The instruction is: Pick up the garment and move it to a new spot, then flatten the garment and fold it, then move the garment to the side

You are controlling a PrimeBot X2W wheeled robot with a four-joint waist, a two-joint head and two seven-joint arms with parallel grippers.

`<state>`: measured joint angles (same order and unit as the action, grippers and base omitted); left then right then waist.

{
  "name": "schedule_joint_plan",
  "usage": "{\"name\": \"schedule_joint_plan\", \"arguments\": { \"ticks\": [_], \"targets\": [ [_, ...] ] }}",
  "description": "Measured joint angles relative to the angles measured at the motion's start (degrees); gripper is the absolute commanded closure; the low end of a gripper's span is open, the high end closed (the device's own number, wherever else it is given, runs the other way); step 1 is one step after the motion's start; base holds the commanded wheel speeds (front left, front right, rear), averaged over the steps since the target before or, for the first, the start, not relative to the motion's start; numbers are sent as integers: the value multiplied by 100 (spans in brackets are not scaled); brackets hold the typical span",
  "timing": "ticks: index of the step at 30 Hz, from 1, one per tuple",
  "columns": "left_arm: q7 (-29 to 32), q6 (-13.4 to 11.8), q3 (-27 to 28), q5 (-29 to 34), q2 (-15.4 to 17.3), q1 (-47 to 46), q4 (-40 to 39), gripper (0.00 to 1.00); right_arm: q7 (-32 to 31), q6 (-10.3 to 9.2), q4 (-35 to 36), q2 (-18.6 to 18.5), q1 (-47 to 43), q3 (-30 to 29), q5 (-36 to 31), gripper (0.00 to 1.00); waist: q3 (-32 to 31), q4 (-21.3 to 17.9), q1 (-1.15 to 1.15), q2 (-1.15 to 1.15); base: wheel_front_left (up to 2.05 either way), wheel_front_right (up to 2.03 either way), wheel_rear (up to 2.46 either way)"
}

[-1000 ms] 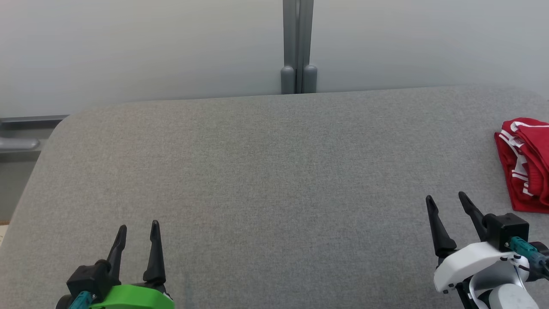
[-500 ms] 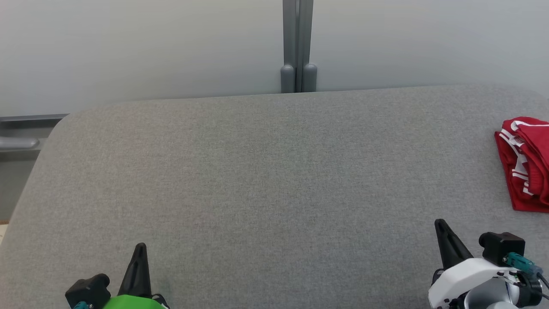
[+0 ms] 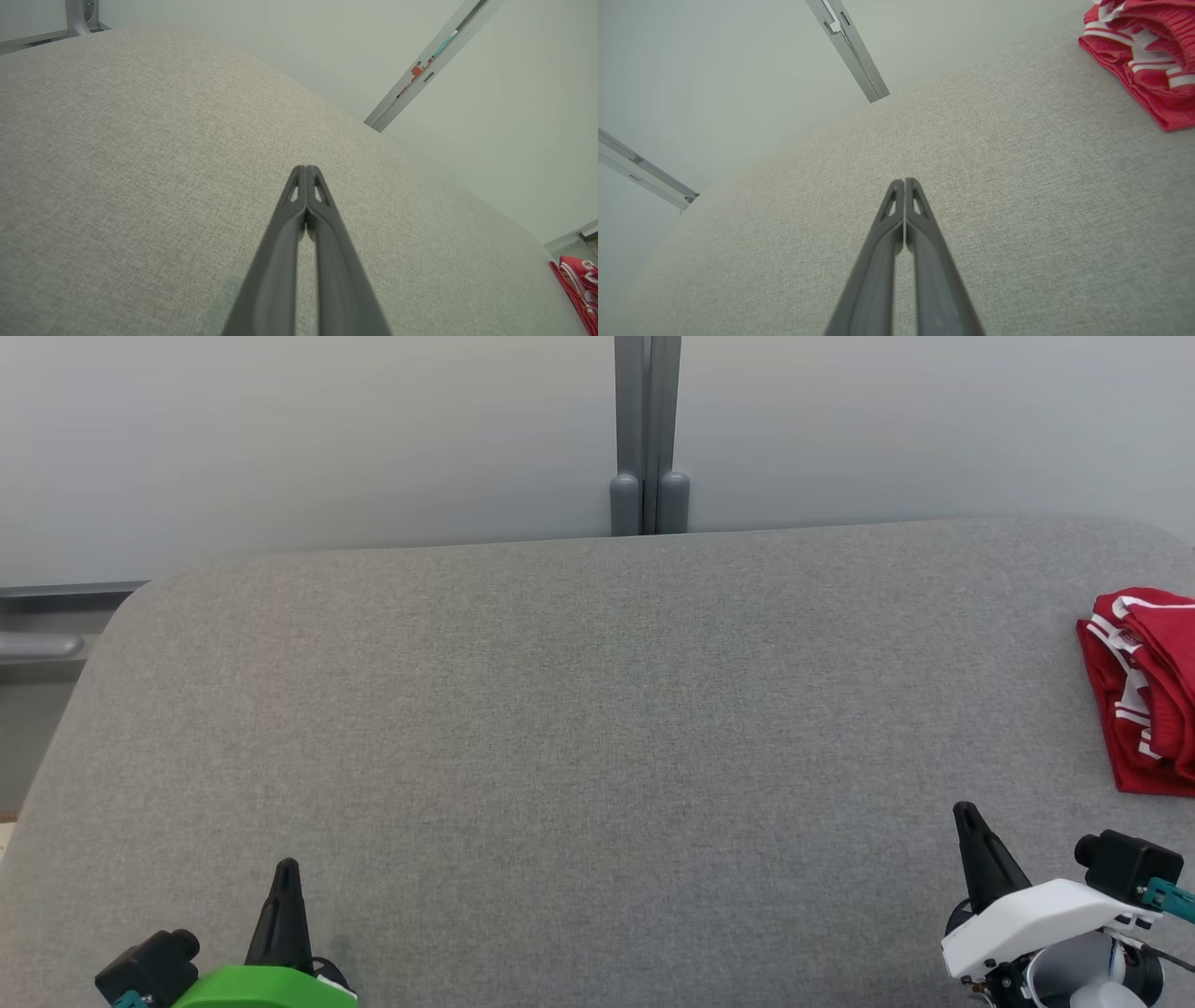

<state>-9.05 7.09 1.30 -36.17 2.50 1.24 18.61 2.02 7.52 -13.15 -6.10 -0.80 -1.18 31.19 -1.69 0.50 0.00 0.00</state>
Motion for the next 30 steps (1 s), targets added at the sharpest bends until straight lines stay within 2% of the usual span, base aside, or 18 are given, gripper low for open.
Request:
{"name": "schedule_joint_plan", "arguments": {
  "ticks": [30],
  "targets": [
    [605, 1, 205, -2170, 1, -284, -174, 100, -330, -1, -31, 132, 248, -205, 2380, 100, 54, -14, 0, 0, 0, 0, 0]
  ]
}}
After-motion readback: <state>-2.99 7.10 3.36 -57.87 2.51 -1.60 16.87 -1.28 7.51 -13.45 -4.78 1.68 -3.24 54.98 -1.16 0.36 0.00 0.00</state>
